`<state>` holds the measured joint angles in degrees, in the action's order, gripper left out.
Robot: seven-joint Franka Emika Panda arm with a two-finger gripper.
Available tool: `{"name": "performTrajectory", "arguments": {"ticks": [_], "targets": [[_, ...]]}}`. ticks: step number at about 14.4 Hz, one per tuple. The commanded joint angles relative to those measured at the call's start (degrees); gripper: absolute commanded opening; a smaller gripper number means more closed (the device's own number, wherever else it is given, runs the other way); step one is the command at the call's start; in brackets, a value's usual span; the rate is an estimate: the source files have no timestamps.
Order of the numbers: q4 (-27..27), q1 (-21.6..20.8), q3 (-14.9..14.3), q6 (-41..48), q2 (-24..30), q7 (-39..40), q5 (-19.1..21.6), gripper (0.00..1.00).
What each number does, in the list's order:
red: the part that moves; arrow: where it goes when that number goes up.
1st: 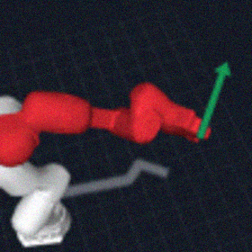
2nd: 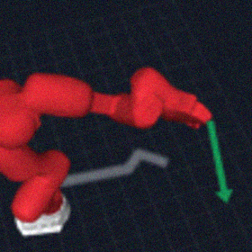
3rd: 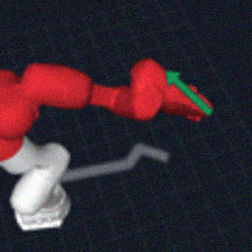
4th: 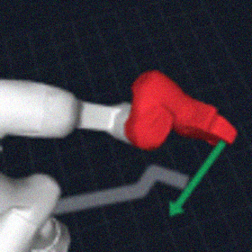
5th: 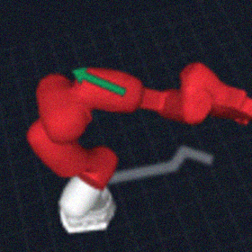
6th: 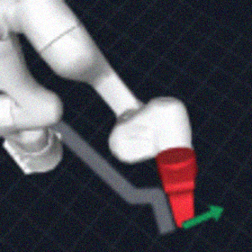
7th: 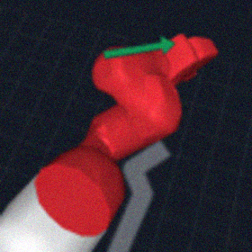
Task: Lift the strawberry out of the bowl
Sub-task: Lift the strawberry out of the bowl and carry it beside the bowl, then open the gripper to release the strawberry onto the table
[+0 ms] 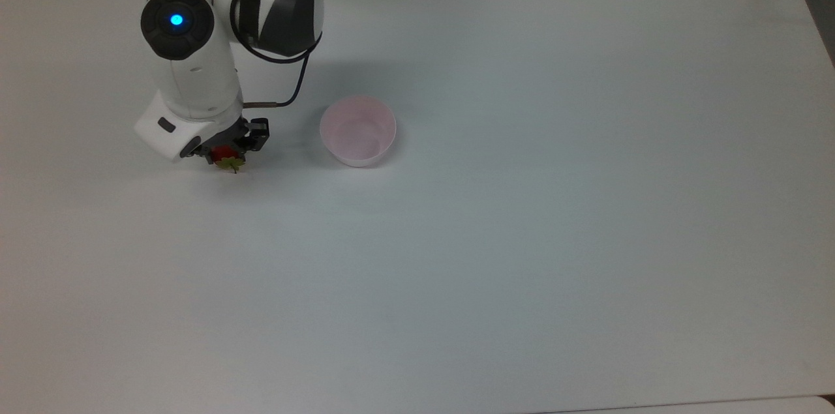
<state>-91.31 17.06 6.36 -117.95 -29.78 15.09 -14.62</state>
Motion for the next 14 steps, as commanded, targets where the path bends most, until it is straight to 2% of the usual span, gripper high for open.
{"name": "performTrajectory", "arguments": {"ticks": [1,2,4,6,9,10,14], "targets": [[0.8,0.1,-0.5,-0.7,-0.3,0.6,-0.8,0.43],[0.8,0.2,-0.5,-0.7,-0.3,0.6,-0.8,0.61],[0.8,0.3,-0.5,-0.7,-0.2,0.5,-0.8,0.80],[0.8,0.3,-0.5,-0.6,0.1,0.5,-0.9,0.82],[0.8,-0.1,-0.2,0.2,1.9,0.0,-0.7,0.93],[0.7,-0.1,0.1,0.7,3.6,-0.2,-0.2,1.00],[0.8,-2.4,1.9,9.7,11.4,-2.9,2.7,1.00]]}}
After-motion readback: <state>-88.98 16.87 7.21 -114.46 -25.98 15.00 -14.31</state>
